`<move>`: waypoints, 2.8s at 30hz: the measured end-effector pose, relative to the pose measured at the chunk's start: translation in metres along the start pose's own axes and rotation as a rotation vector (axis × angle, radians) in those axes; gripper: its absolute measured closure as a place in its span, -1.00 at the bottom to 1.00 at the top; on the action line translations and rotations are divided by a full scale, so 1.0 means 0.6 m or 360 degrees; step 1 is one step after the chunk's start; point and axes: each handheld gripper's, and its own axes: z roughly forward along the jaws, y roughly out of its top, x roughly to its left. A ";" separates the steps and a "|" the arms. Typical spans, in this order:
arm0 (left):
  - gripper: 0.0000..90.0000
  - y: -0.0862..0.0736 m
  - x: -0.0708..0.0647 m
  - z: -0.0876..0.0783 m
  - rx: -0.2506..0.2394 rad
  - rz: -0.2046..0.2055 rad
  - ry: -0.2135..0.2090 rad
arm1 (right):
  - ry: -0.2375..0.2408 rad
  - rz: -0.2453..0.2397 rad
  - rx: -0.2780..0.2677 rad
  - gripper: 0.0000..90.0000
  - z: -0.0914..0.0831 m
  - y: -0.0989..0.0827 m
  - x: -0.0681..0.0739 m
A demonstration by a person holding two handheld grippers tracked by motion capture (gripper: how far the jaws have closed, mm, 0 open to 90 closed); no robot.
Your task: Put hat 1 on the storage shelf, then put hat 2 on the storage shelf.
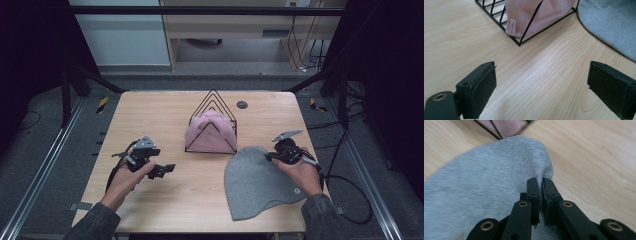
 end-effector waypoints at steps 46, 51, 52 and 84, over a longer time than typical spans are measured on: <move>-0.80 -0.036 -0.020 -0.020 0.0020 0.0147 -0.0223 | 0.0301 -0.0589 -0.0643 0.91 -0.150 0.219 0.256; -0.78 -0.029 -0.024 -0.024 -0.0010 0.0156 -0.0221 | 0.0301 -0.0610 -0.0660 0.91 -0.160 0.236 0.264; -0.78 -0.026 -0.026 -0.026 -0.0015 0.0165 -0.0225 | 0.0302 -0.0614 -0.0667 0.91 -0.163 0.240 0.266; -0.75 0.060 -0.027 -0.054 -0.0067 0.0245 -0.0252 | 0.0314 -0.0683 -0.0688 0.91 -0.188 0.316 0.304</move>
